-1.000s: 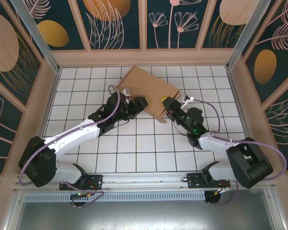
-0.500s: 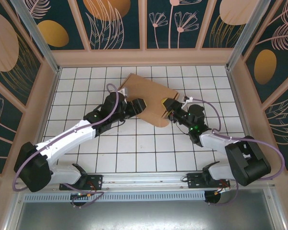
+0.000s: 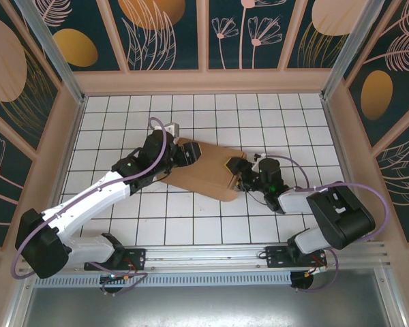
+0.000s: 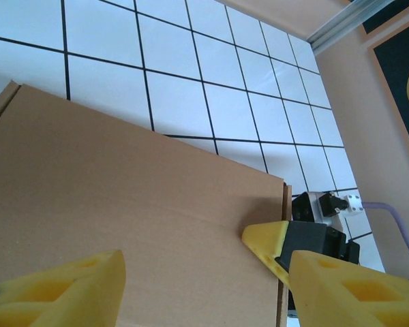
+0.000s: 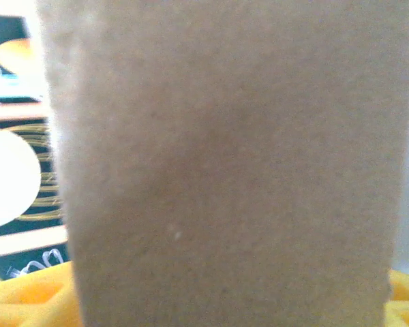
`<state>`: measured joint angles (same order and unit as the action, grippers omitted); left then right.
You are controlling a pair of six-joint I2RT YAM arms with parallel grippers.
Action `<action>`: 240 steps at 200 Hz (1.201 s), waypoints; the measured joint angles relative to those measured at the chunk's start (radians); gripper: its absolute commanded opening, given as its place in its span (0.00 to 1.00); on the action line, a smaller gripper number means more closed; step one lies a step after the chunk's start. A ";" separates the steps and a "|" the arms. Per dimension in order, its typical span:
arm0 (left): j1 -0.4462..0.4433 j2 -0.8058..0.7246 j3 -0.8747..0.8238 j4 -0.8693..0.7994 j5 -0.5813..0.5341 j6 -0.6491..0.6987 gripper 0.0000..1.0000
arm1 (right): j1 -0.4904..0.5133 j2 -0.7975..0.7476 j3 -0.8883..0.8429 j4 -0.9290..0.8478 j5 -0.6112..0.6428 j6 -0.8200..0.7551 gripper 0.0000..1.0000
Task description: Fold the paper box
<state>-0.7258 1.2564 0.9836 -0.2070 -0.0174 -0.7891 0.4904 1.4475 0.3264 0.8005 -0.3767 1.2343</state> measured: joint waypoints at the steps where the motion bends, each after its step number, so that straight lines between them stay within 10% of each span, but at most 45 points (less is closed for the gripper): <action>1: 0.000 0.001 0.000 0.000 0.000 0.000 0.65 | 0.000 0.000 -0.001 -0.002 0.003 0.001 0.80; 60: 0.000 0.025 -0.011 -0.002 0.019 -0.001 0.63 | -0.018 -0.125 -0.021 -0.265 0.204 -0.142 0.97; 114: 0.000 0.131 -0.086 0.024 0.172 0.031 0.37 | -0.045 -0.229 0.026 -0.465 0.360 -0.482 0.90; 177: -0.001 0.239 -0.133 0.019 0.297 0.056 0.38 | -0.032 0.131 0.467 -0.538 0.310 -0.881 0.88; 240: 0.069 0.312 -0.135 0.052 0.264 0.022 0.35 | 0.006 0.209 0.470 -0.573 0.245 -0.945 0.73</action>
<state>-0.6567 1.5684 0.8486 -0.1551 0.2466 -0.7673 0.4965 1.6569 0.7967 0.2279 -0.1314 0.2897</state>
